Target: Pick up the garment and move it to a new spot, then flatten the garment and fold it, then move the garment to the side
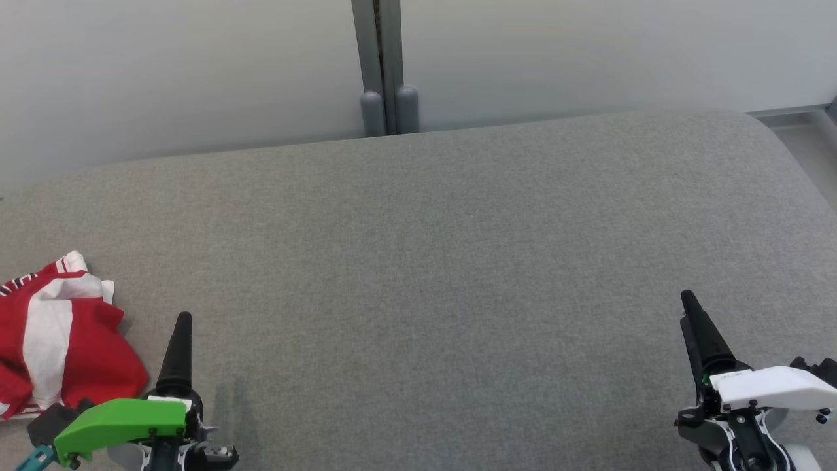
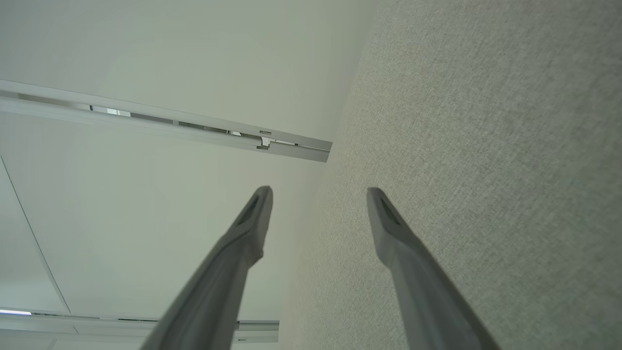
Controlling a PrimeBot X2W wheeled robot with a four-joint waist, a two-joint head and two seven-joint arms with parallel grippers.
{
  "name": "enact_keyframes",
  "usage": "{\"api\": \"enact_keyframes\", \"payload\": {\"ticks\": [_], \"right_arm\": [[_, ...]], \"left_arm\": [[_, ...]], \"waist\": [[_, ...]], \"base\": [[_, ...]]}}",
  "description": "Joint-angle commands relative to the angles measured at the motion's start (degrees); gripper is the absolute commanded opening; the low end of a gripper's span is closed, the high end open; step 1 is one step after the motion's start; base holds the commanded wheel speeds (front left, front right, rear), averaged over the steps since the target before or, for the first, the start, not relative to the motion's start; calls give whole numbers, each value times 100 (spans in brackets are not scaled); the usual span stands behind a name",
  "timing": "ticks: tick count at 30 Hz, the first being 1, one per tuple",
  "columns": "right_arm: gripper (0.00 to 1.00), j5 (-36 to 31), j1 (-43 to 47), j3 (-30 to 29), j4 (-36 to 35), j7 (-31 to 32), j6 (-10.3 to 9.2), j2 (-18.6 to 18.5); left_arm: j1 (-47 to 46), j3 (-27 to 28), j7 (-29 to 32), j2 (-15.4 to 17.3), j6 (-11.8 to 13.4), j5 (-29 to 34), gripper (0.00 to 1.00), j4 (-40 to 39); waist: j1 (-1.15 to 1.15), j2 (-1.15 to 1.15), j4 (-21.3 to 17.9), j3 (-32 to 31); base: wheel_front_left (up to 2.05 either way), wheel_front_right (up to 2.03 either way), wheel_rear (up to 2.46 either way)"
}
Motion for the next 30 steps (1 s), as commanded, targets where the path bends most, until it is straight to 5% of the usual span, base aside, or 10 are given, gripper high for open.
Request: {"api": "enact_keyframes", "payload": {"ticks": [1,30], "right_arm": [[100,-242,-139,0,-118,-64,1,-52],[100,-3326,-179,246,-114,-702,1,-49]], "left_arm": [[-181,-16,-63,75,1,291,100,-68],[-183,-647,-703,333,406,3543,100,212]], "waist": [[0,0,-1,0],[0,0,7,18]], "base": [[0,0,0],[0,0,0]]}}
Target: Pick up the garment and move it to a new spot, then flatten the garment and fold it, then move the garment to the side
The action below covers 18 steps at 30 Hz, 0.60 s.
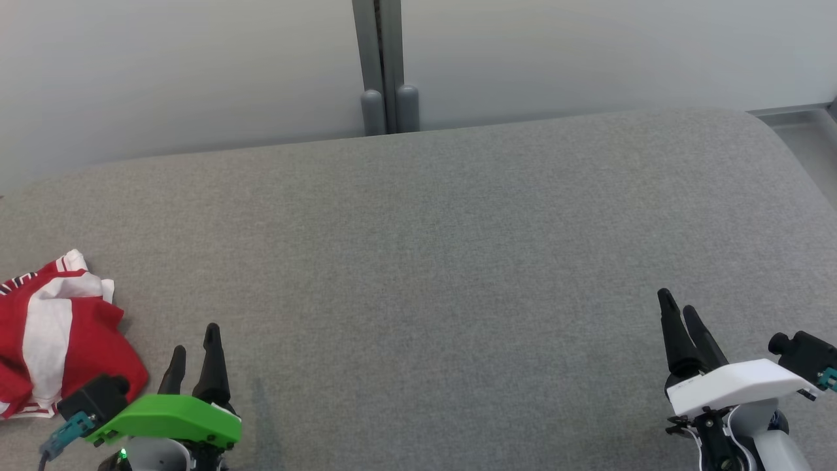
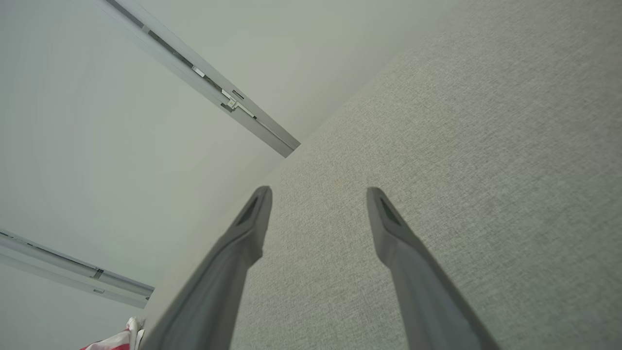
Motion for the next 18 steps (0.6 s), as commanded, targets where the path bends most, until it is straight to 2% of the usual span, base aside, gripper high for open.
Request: {"api": "enact_keyframes", "payload": {"ticks": [1,18], "right_arm": [[100,-239,-151,20,-66,-63,2,-48],[100,-1529,-167,97,35,-354,2,-31]], "left_arm": [[-173,-51,-71,84,43,216,100,-26],[-228,-466,-360,239,268,1351,100,-68]], "waist": [[0,0,1,3],[0,0,6,36]], "base": [[0,0,0],[0,0,0]]}}
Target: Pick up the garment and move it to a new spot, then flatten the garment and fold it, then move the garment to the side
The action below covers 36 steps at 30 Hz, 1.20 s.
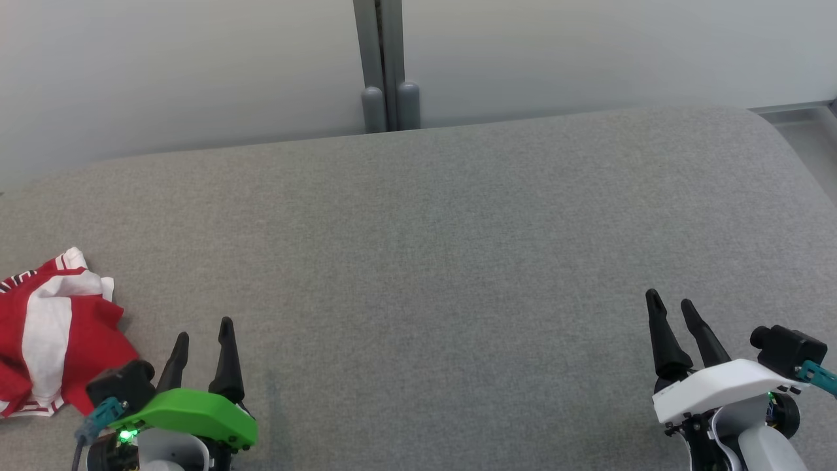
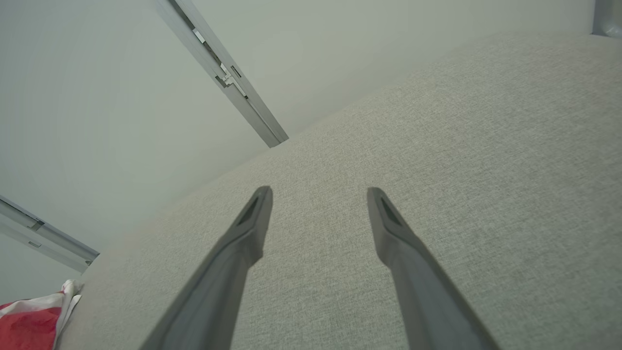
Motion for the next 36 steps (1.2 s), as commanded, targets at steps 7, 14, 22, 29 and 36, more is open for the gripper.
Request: {"api": "enact_keyframes", "payload": {"ticks": [7,14,22,29,36], "right_arm": [[100,-631,-163,-21,-151,-151,2,-3],[100,-1089,-95,8,-115,-255,3,29],[100,-1586,-65,-21,-110,-364,2,40],[100,-1924,2,-19,9,-450,2,43],[100,-2247,27,-48,177,-533,3,40]], "left_arm": [[-143,-116,-145,164,125,585,100,-273],[-52,-169,-246,171,191,931,100,-199],[-17,-141,-361,143,201,1320,100,-166],[56,-98,-442,46,111,1623,100,-13],[102,-43,-533,-48,42,1981,100,80]], "waist": [[0,0,-15,22],[0,0,-27,13],[0,0,-24,15],[0,0,-31,15],[0,0,-26,38]], "base": [[0,0,0],[0,0,0],[0,0,0],[0,0,0],[0,0,0]]}}
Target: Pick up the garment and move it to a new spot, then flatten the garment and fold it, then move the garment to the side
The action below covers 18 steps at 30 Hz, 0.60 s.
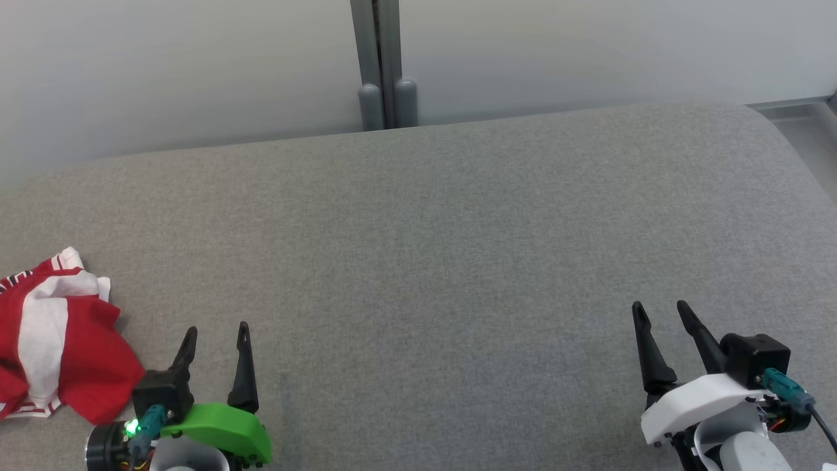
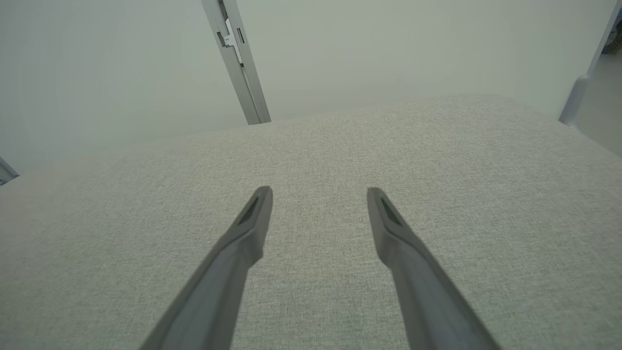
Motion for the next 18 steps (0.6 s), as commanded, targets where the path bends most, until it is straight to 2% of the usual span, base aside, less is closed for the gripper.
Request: {"api": "enact_keyframes", "payload": {"ticks": [1,9,13,18], "right_arm": [[100,-144,-8,-18,15,-48,2,-23],[100,-369,-18,3,-27,-144,2,-27],[100,-490,-3,57,-49,-185,2,-26],[100,-631,-78,215,-50,-236,1,-29]], "left_arm": [[59,24,-54,-3,-31,149,100,-1],[88,179,-148,-108,-128,463,100,32],[28,283,-192,-150,-134,637,100,86],[30,492,-246,-196,-106,826,100,156]], "waist": [[0,0,-3,1],[0,0,109,52],[0,0,421,144],[0,0,1042,284]], "base": [[0,0,0],[0,0,0],[0,0,0],[0,0,0]]}}
